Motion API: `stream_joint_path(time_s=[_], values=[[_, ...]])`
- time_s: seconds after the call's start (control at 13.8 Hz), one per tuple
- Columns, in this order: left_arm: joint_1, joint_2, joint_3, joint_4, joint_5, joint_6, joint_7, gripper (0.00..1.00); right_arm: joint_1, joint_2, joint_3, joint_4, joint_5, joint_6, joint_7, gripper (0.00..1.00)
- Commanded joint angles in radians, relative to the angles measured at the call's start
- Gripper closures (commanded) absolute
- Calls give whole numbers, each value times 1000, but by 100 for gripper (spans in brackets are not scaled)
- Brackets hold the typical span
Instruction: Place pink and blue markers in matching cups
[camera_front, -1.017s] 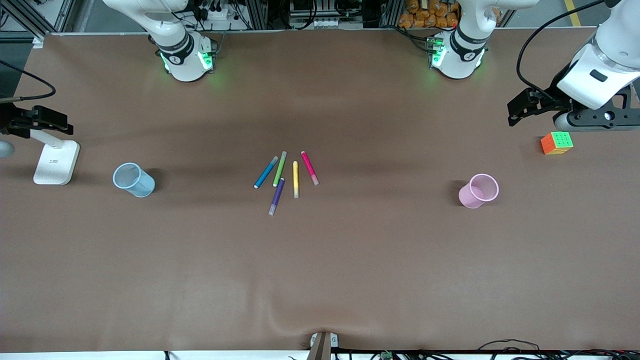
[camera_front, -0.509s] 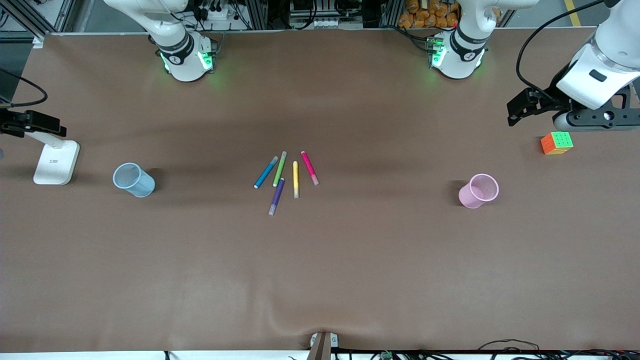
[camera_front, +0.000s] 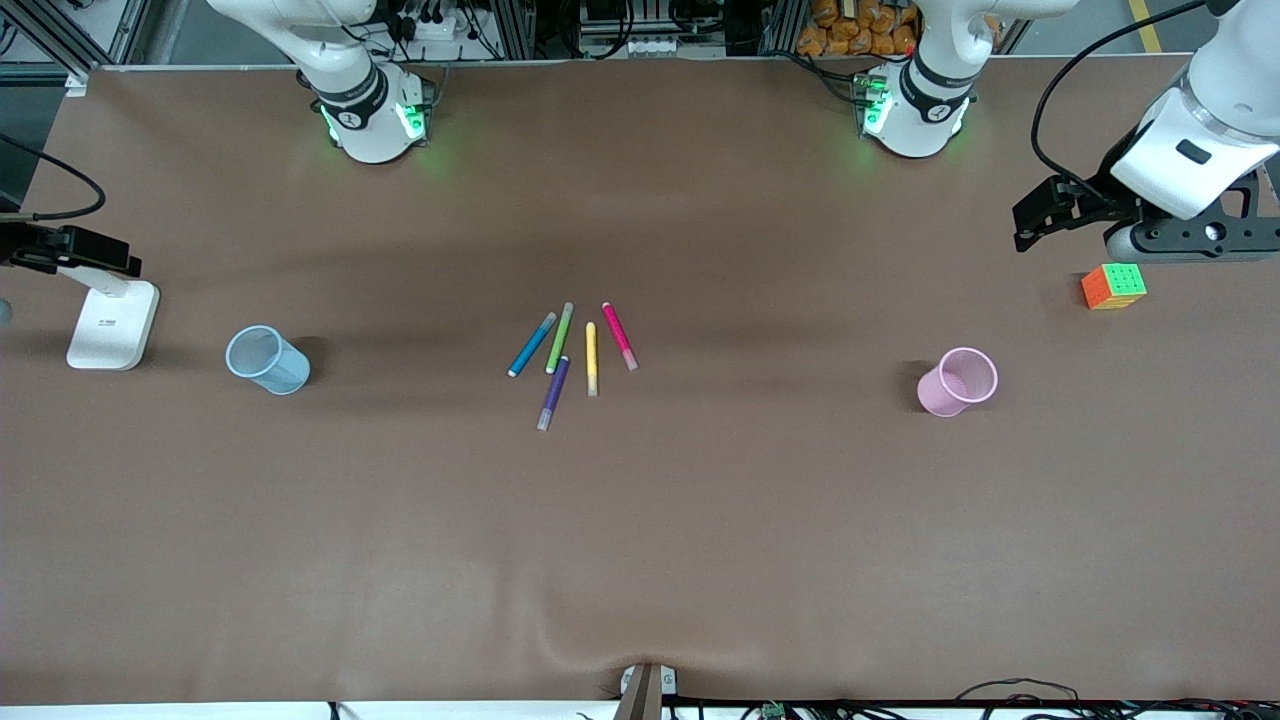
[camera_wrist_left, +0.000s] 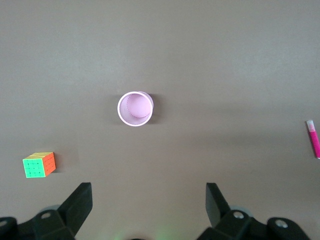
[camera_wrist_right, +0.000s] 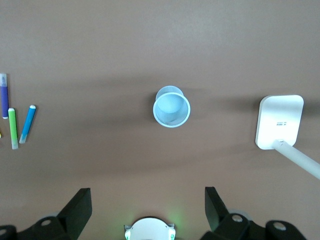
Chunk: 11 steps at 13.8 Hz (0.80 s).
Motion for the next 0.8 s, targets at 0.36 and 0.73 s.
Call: stream_joint_path(time_s=[0.36, 0.73], values=[[-10, -2, -9, -6, 6, -7, -62, 0, 21, -1, 6, 14, 2, 93, 19, 0], [-32, 81, -105, 13, -6, 17, -287, 0, 27, 10, 6, 11, 48, 108, 19, 0]])
